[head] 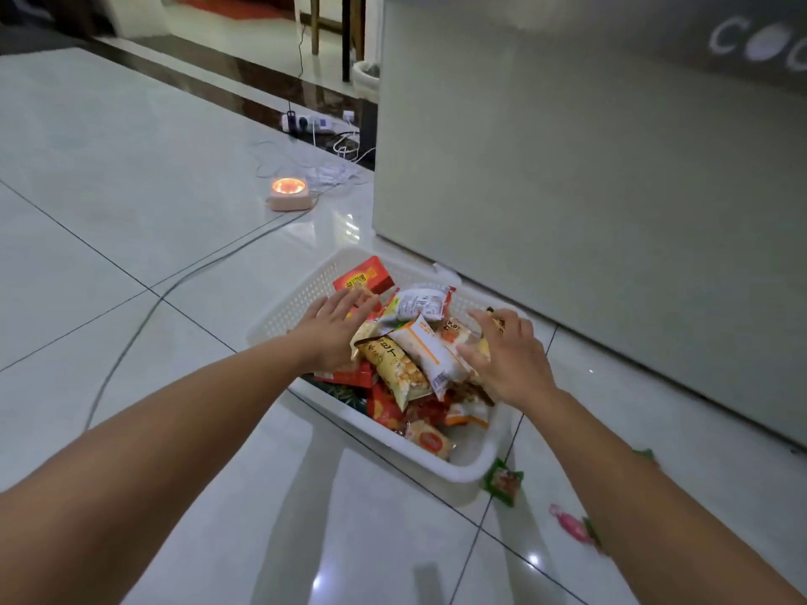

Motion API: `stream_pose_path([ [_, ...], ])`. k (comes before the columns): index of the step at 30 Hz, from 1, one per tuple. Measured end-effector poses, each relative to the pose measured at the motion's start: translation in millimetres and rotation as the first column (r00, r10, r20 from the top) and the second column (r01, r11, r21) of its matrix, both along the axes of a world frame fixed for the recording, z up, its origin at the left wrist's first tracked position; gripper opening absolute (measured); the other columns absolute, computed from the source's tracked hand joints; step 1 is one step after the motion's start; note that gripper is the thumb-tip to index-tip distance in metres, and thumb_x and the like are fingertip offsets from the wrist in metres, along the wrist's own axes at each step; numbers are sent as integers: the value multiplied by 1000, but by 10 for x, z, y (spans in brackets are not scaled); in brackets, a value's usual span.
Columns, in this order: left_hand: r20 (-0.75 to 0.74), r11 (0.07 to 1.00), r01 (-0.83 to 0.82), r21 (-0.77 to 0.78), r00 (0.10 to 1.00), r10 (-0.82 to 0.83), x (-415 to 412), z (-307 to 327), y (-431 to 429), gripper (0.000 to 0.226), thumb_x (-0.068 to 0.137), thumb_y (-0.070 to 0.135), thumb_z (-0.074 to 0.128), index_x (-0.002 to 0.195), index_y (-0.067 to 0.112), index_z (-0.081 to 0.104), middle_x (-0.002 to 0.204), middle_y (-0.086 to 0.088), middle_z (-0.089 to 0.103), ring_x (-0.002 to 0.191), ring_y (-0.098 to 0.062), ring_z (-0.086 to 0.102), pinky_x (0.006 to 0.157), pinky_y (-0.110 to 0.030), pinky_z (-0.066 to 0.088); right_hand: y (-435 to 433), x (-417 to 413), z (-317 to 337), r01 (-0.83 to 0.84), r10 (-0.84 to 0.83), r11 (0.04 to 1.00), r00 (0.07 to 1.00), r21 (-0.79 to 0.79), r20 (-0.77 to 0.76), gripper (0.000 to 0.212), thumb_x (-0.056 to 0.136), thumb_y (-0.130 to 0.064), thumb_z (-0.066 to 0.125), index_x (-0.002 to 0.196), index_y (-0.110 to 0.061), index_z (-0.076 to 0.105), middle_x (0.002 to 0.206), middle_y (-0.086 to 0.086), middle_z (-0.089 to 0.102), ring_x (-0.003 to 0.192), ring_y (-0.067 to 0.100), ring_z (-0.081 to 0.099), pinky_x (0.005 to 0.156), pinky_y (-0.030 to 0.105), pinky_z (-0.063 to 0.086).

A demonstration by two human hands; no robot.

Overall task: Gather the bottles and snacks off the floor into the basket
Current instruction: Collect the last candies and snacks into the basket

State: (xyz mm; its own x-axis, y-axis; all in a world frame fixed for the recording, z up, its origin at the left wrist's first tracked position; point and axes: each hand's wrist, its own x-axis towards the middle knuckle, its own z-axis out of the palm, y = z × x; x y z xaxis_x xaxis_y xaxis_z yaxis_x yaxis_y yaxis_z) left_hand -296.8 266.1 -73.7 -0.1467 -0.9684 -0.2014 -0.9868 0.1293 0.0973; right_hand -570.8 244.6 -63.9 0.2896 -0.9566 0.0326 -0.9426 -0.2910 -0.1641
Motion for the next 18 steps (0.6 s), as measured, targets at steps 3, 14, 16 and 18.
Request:
stream_pose_path([
  [3, -143, 990, 10, -141, 989, -30, -340, 13, -46, 74, 94, 31, 43, 151, 28, -5, 160, 0, -8, 146, -18, -9, 117, -40, -3, 23, -600, 94, 78, -78, 997, 996, 4, 35, 58, 91, -55, 41, 144, -34, 27, 141, 6, 31, 131, 27, 27, 103, 42, 33],
  [14, -100, 866, 341, -366, 911, -401, -2350, -195, 182, 70, 94, 59, 18, 149, 29, -11, 158, 3, -18, 144, -14, -22, 114, -35, -13, 1668, -3320, -572, 668, -687, 720, 725, 185, 54, 54, 94, -50, 37, 144, -30, 31, 147, 13, 34, 135, 34, 30, 111, 44, 26],
  [16, -84, 847, 415, -332, 882, -465, -2707, -329, 254, 70, 93, 61, 16, 148, 30, -15, 156, 5, -23, 141, -13, -26, 114, -35, -15, 2115, -3591, -852, 735, -761, 637, 648, 232, 37, 55, 94, -51, 37, 145, -30, 31, 149, 14, 33, 137, 33, 29, 114, 46, 24],
  [18, -92, 837, 466, -286, 856, -508, -3034, -472, 330, 72, 91, 64, 13, 147, 31, -18, 154, 7, -26, 140, -13, -28, 115, -36, -13, 2506, -3748, -1100, 778, -807, 571, 591, 262, 5, 56, 93, -53, 37, 145, -31, 30, 152, 11, 30, 140, 30, 26, 115, 46, 21],
])
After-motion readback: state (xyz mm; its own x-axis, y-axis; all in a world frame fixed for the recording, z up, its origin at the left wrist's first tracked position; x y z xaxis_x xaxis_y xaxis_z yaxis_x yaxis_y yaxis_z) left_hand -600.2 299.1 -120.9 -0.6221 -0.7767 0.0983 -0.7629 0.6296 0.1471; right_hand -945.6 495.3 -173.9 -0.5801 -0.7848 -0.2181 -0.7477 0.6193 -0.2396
